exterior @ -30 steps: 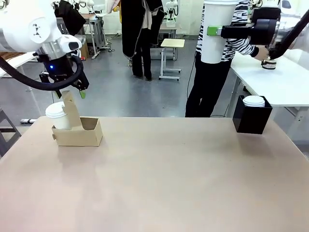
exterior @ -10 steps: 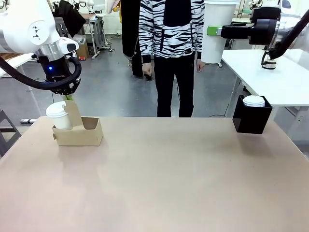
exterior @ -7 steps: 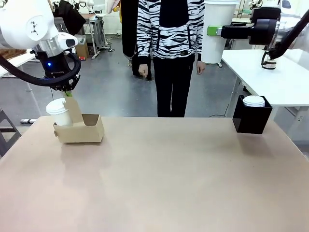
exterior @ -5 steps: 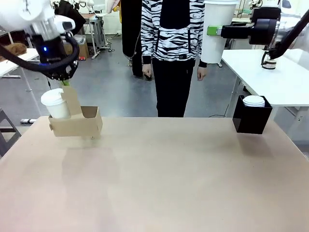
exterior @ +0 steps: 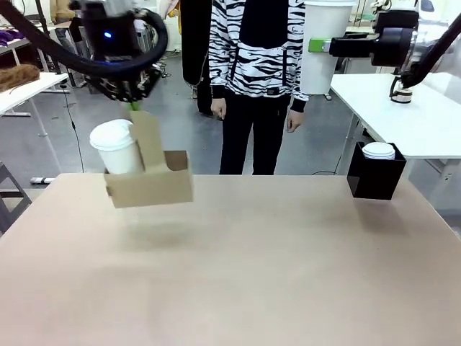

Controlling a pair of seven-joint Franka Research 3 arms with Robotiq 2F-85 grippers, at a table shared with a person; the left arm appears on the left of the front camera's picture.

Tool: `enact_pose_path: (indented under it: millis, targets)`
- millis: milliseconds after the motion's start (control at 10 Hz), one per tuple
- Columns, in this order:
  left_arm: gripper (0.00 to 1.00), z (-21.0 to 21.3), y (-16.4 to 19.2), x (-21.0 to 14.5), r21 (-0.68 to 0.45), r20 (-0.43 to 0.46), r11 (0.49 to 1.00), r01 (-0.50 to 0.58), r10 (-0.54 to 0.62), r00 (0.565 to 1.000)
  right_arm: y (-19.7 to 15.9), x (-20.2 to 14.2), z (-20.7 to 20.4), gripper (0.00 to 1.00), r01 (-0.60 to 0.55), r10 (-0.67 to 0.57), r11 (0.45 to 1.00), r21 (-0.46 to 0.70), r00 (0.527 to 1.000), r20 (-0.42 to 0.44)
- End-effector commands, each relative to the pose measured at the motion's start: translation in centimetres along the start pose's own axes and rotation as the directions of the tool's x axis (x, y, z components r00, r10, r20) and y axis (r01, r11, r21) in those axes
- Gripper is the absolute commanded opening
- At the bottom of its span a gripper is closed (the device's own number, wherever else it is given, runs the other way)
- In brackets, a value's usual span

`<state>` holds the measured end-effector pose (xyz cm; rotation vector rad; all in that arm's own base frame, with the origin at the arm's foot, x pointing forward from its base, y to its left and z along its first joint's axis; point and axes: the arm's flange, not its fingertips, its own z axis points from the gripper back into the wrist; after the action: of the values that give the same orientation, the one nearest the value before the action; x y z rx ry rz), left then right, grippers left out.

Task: Pour a drink into a cup and package it in a carrier.
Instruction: Position the Cup Carrier in the center of the table.

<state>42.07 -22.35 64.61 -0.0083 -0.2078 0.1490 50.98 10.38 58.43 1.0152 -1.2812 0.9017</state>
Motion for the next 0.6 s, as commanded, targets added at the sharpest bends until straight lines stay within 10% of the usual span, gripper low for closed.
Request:
enact_pose_path:
  millis: [0,500]
  targets:
    - [0.02,-0.7,-2.4,-2.6,0.020,-0.023,1.000,-0.022,0.022,0.999,0.0,0.4,-0.2,0.86,-0.015,0.015,1.000,0.003,1.000,0.006]
    - [0.02,-5.5,-9.0,-8.5,0.021,0.044,0.998,0.059,-0.060,0.997,0.0,0.4,-0.2,0.86,-0.015,0.015,1.000,0.003,1.000,0.006]
